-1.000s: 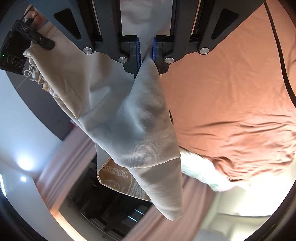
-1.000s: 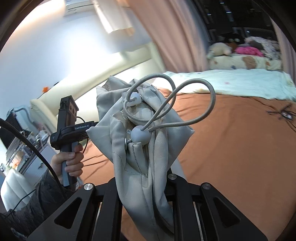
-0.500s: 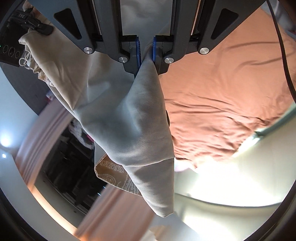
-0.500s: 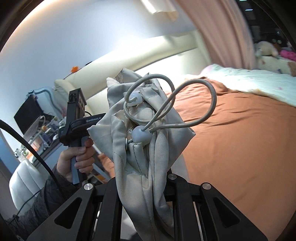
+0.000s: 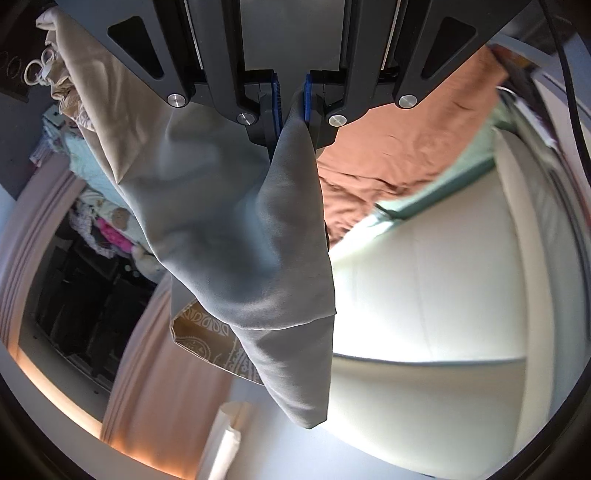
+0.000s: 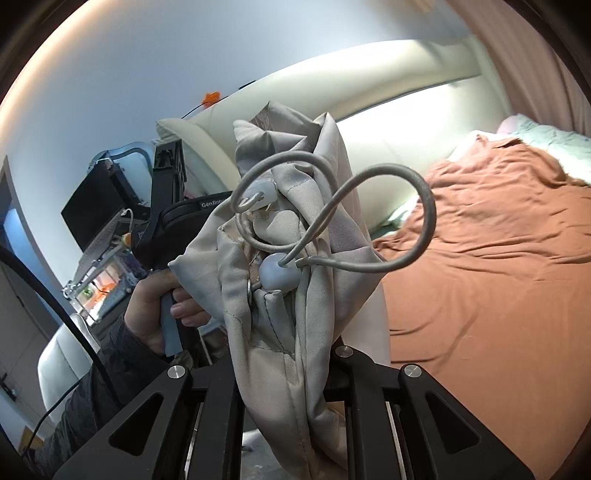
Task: Fold large clothes
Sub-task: 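Lift the folded jacket off the bed with both grippers, then lower the jacket bundle onto the bed by the headboard and open both grippers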
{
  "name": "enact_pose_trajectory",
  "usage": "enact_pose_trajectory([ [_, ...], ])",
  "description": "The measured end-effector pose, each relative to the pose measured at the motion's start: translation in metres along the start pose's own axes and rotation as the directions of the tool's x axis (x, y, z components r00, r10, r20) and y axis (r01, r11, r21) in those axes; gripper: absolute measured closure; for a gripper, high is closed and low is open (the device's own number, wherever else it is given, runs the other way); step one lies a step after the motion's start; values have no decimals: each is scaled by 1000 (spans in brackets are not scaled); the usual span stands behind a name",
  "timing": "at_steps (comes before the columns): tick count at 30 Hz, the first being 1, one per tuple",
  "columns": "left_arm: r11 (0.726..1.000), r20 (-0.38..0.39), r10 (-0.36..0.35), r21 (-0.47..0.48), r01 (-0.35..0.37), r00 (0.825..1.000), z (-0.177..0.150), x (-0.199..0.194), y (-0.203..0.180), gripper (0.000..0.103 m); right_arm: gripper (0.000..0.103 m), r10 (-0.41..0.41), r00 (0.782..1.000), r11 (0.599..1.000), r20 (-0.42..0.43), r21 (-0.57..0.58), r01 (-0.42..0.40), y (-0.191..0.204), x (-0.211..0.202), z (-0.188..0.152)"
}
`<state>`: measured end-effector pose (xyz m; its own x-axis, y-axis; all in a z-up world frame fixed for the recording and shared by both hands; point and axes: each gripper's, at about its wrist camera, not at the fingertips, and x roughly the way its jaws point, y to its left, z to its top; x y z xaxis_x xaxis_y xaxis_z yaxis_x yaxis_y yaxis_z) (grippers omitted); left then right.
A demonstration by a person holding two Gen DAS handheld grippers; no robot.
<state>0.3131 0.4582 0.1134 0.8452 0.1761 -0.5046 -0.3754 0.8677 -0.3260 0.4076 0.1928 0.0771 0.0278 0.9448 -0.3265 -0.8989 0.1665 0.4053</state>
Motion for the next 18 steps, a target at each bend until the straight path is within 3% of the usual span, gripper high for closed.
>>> enact_pose_trajectory([
  [5,996,23,92,-5,-92,996,11,-13,43,95,94,92,996,995,-18,46,-91,-21,38,4],
  [11,983,14,184,-23,-183,983,15,-11,77,95,94,233,972,958,-40,178,-223,-61,75,-2],
  [18,968,-51,251,1,-252,967,13,46,88,95,94,277,960,911,-45,330,-248,-155,100,-14],
])
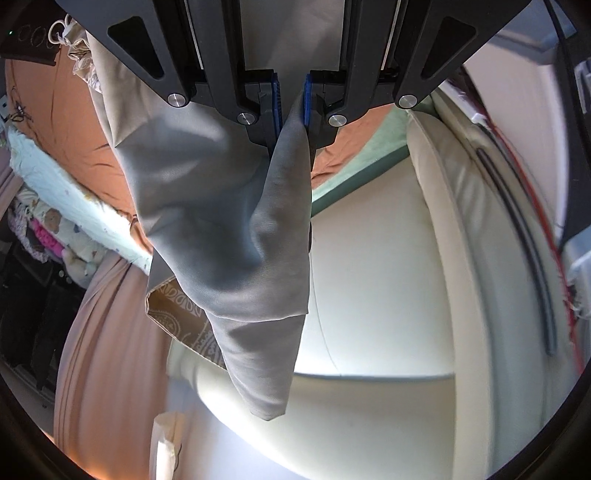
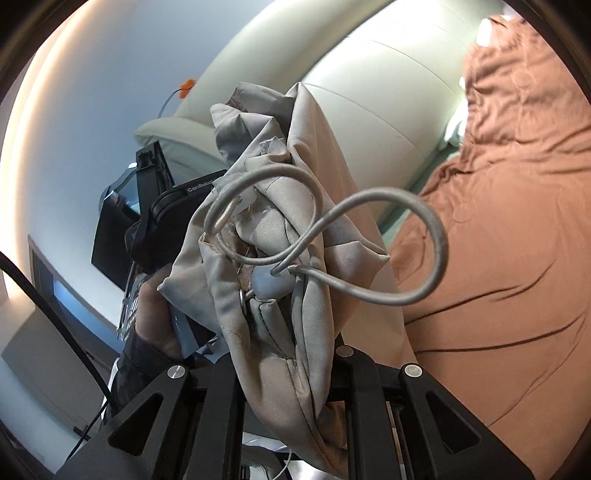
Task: Fold large clothes
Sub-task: 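Lower the jacket bundle onto the bed by the headboard and open both grippers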
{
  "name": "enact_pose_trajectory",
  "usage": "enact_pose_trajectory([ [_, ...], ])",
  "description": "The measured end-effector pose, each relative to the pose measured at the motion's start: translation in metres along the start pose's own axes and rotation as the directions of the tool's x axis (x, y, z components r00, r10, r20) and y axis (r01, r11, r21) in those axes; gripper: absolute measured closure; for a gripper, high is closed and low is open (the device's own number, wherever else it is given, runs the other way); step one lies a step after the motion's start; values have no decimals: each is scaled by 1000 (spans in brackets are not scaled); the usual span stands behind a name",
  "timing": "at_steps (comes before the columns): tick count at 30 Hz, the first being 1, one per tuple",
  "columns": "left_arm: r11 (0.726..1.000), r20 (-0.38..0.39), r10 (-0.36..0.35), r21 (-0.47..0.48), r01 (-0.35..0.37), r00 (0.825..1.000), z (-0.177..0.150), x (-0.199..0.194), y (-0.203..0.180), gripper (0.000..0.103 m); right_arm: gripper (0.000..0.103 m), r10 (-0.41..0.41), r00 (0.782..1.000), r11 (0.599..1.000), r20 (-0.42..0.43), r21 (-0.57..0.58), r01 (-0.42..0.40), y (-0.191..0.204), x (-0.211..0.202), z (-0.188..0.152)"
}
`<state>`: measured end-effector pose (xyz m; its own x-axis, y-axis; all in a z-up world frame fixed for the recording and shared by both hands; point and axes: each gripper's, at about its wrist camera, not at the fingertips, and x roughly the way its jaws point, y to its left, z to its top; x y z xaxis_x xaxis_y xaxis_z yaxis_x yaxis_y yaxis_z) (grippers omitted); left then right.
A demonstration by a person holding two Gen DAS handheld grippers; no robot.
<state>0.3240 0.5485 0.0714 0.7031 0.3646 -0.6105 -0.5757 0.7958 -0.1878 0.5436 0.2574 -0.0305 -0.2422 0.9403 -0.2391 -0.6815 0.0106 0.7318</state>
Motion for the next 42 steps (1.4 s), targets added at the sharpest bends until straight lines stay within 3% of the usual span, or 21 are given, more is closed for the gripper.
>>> enact_pose_trajectory([
  [12,999,-73,-10,48,14,997,16,110,-49,96,94,-151,986,983,66,115,143,-151,-76,58],
  [14,998,-80,3,69,2,997,16,130,-56,95,90,-207,977,971,58,135,198,-175,-87,64],
  [15,997,-95,8,83,0,995,14,139,-61,93,89,-280,959,949,32,160,272,-192,-92,68],
  [16,995,-109,13,99,-3,994,10,147,-65,91,85,-334,943,926,3,188,327,-204,-94,66],
  [18,992,-155,49,124,-29,987,-2,164,-67,65,67,-389,920,882,-44,270,386,-240,-107,65],
  [19,991,-177,67,125,-45,982,-8,169,-66,55,38,-411,910,861,-55,304,407,-257,-118,64],
  [20,991,-193,75,123,-52,978,-14,172,-65,41,16,-425,904,849,-53,325,418,-268,-128,62],
  [23,985,-213,87,165,-52,973,-37,171,-63,37,15,-420,906,844,-54,344,412,-286,-156,58],
  [27,983,-253,88,176,-43,963,-64,165,-62,37,15,-419,906,843,-66,342,415,-285,-189,56],
  [33,987,-251,64,156,-25,966,-89,130,-71,37,15,-476,879,845,-29,262,467,-235,-211,59],
  [36,988,-243,48,153,-10,969,-100,105,-81,37,15,-493,870,850,-1,212,482,-212,-244,60],
  [40,991,-221,1,132,29,975,-115,67,-95,33,15,-522,852,846,44,152,511,-153,-216,47],
  [42,991,-204,-19,124,45,979,-122,49,-101,23,15,-528,847,846,67,123,518,-126,-211,33],
])
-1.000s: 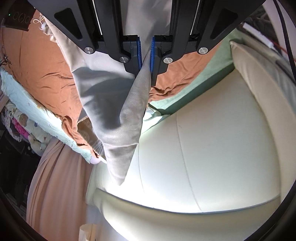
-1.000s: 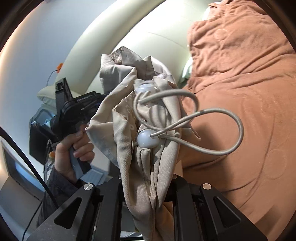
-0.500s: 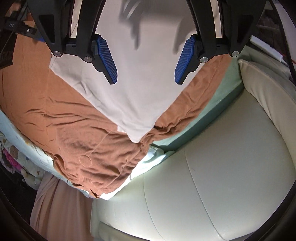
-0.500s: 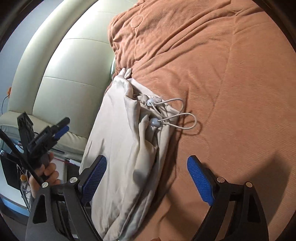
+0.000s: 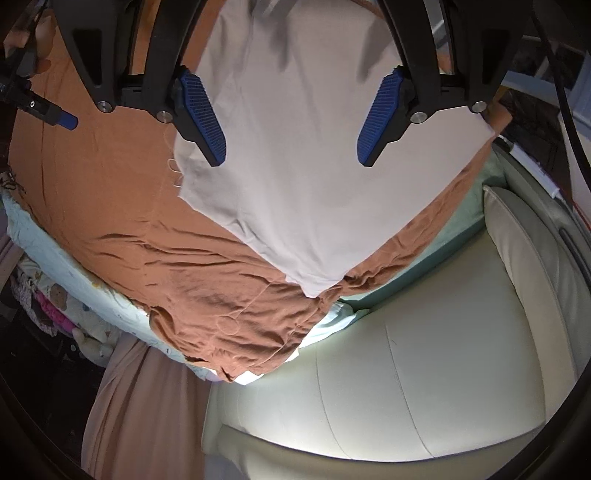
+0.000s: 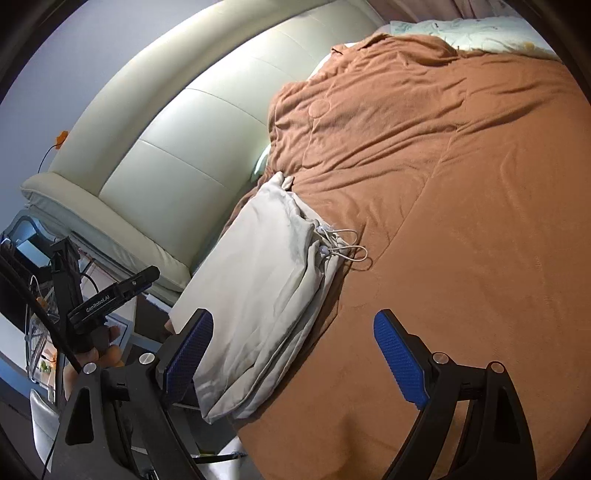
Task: Fold large clothes
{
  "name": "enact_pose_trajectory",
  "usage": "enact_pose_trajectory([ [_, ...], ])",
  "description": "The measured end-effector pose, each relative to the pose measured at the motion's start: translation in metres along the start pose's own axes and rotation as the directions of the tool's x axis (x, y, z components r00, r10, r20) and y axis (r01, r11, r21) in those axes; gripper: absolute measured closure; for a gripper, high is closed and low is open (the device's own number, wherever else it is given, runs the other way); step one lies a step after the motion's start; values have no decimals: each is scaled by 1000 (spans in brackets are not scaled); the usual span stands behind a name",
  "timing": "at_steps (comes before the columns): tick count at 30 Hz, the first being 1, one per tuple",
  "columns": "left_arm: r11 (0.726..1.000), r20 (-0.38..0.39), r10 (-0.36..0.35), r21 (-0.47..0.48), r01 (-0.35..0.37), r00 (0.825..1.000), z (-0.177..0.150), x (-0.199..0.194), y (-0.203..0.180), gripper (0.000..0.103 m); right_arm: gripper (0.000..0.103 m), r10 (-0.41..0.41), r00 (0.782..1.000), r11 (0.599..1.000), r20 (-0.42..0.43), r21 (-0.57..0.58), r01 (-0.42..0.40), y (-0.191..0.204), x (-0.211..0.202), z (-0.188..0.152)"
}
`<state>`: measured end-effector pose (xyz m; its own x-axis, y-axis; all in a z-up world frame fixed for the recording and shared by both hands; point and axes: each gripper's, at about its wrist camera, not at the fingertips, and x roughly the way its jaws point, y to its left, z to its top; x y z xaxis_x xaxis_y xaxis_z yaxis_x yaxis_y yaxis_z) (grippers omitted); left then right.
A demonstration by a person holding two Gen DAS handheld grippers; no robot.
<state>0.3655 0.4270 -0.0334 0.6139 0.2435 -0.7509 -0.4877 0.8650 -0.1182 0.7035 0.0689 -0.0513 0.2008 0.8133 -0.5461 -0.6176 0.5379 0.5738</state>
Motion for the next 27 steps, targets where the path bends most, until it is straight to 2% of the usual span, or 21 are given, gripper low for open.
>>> enact_pose_trajectory([
  [2,1000,30,-13,17,12,999,-9,-16,-11,23,15,-23,1000,999,19,-34,23,20,-17,-20],
  [7,998,68,-68,19,67,995,-32,-54,-32,22,15,-135,989,984,56,-108,140,62,-61,-71],
  [12,994,127,-101,50,95,987,-60,-94,-52,6,15,-203,975,964,90,-156,215,104,-101,-101],
  [14,992,145,-120,58,112,982,-71,-107,-58,2,10,-235,967,955,99,-163,249,116,-117,-115],
  [16,989,154,-133,76,123,979,-83,-118,-66,1,6,-266,957,944,119,-168,283,125,-128,-128],
  [17,987,157,-144,87,132,977,-89,-124,-71,1,0,-275,952,940,131,-169,295,129,-135,-134],
  [27,970,192,-211,158,183,958,-150,-174,-98,1,0,-344,918,920,198,-126,372,162,-193,-206],
])
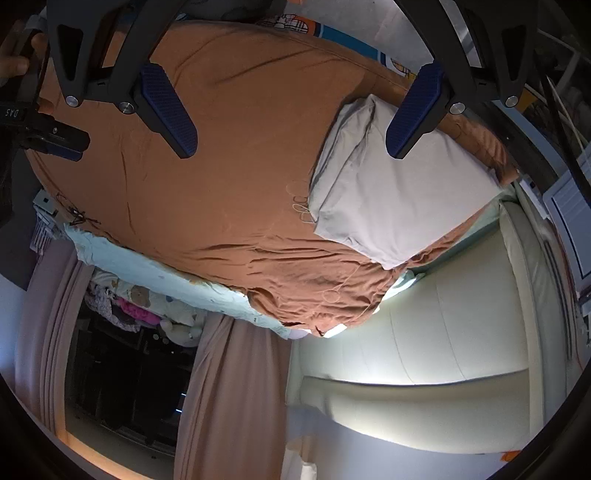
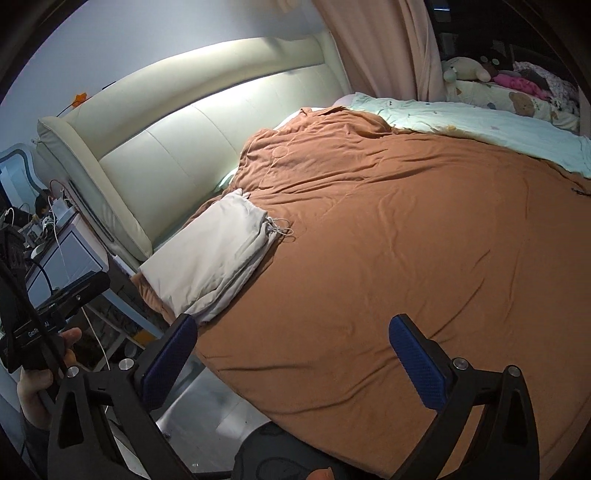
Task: Fold large clothes
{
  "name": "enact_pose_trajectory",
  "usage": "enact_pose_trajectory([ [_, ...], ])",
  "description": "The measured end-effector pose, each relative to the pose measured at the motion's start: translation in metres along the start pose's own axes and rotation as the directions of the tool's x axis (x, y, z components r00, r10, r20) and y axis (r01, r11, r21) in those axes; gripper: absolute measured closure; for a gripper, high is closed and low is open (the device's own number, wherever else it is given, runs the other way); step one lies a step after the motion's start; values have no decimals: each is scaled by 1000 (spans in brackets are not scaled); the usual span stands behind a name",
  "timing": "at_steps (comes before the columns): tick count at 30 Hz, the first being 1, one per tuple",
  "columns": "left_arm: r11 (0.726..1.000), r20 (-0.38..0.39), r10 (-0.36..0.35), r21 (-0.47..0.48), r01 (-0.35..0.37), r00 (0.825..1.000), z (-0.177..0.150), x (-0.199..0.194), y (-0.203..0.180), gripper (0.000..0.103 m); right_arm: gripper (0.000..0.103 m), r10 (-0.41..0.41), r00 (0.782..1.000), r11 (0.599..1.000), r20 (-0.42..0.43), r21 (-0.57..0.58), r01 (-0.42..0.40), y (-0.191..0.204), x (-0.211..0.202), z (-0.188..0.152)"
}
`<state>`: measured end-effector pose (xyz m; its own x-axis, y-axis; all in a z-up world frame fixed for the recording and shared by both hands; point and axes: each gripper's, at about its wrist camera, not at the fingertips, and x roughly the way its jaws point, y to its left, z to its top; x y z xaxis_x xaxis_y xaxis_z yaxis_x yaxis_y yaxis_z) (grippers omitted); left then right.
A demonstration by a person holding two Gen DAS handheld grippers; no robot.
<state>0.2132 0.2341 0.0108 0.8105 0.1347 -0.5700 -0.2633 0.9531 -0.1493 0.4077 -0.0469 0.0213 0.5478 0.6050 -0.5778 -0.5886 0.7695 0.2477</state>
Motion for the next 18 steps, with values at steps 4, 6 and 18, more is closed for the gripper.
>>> enact_pose_trajectory([
  [4,999,35,-36,13,35,999,-18,-29,-15,1,0,-44,999,999,32,20,44,3,-27,-25],
  [6,999,47,-46,27,44,998,-28,-42,-22,1,0,-51,998,998,42,31,50,3,-42,-38],
  [18,993,80,-106,70,100,991,-102,-98,-40,1,0,-156,980,987,123,44,152,12,-117,-111],
])
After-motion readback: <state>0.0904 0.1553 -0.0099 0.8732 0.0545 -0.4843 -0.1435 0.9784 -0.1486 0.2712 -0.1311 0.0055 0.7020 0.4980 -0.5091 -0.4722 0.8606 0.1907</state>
